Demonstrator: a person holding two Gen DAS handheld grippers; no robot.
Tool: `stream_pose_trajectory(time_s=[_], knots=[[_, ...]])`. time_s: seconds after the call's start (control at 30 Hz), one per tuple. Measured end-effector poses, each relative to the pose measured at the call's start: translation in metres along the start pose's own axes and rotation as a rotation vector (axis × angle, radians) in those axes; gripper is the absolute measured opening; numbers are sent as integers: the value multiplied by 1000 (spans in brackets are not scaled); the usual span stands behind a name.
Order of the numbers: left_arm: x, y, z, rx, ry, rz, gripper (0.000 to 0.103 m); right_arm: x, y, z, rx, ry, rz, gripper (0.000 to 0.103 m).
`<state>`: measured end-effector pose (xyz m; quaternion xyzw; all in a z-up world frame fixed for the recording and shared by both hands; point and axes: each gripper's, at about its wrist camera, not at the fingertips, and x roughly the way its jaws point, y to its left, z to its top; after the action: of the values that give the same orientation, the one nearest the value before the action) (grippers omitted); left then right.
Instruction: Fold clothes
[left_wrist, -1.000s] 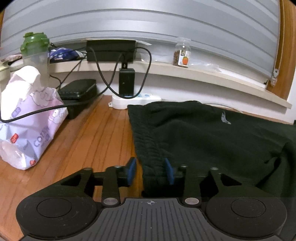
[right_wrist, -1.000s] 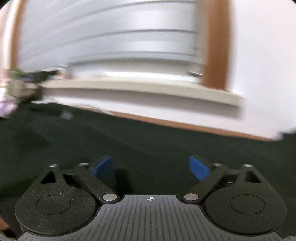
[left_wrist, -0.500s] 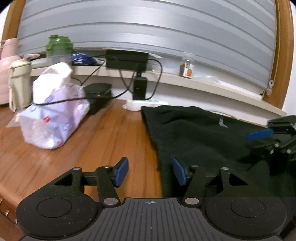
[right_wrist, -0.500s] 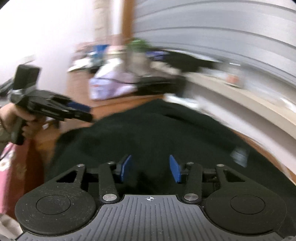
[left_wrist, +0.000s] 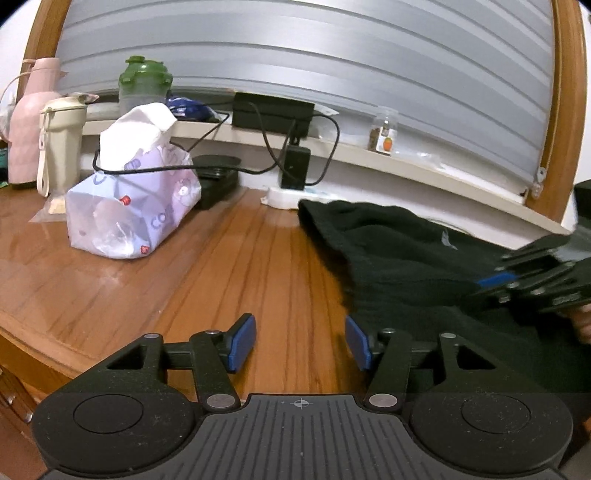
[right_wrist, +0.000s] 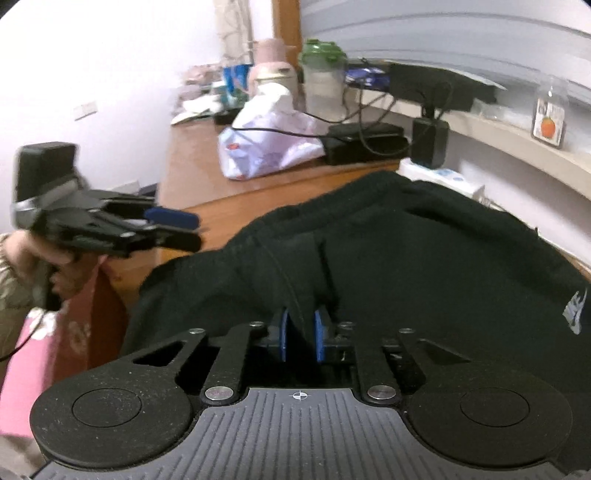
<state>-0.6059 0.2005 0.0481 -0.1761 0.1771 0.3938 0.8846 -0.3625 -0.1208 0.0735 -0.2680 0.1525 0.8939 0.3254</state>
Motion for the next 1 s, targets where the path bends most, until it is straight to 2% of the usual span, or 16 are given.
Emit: stream_pose_trajectory(time_s=[0.07,0.1,0.23,0.37,0.47,0.57,0.67,0.73,0.77,0.8,0.83,0.9,1.0], knots=[[2,-2,2,11,7,-7,57,-21,-6,1,24,-34,6,12],[4,-3,3,16,10,-11,57,-29,-7,0,20,-59,-20,11],[17,-12,11,43,16,-44,57,-32,-17,-5,59,-71,-58,11],[42,-20,29,59,54,-137,57,-16,-25,-24,50,-17,-70,16],[59,-21,42,47,100,-209,57,-17,-31,-31,74,-31,-59,19],[76,-18,53,11,139,-241,57,-14,-26,-35,38,-47,-77,22],[89,-15,59,-28,170,-282,47,-14,-19,-34,3,-73,-109,26],[95,-18,58,-18,190,-298,27,-19,-18,-34,-2,-109,-111,28],[97,-20,57,-17,195,-300,24,-22,-19,-35,3,-140,-109,34],[99,-21,57,-17,200,-301,24,-26,-21,-35,13,-166,-106,40],[101,-22,56,-17,204,-302,24,-28,-23,-36,25,-178,-104,42],[105,-25,55,-17,213,-304,24,-28,-27,-35,48,-178,-97,42],[110,-21,57,-42,224,-307,32,-26,-26,-35,39,-170,-101,42]])
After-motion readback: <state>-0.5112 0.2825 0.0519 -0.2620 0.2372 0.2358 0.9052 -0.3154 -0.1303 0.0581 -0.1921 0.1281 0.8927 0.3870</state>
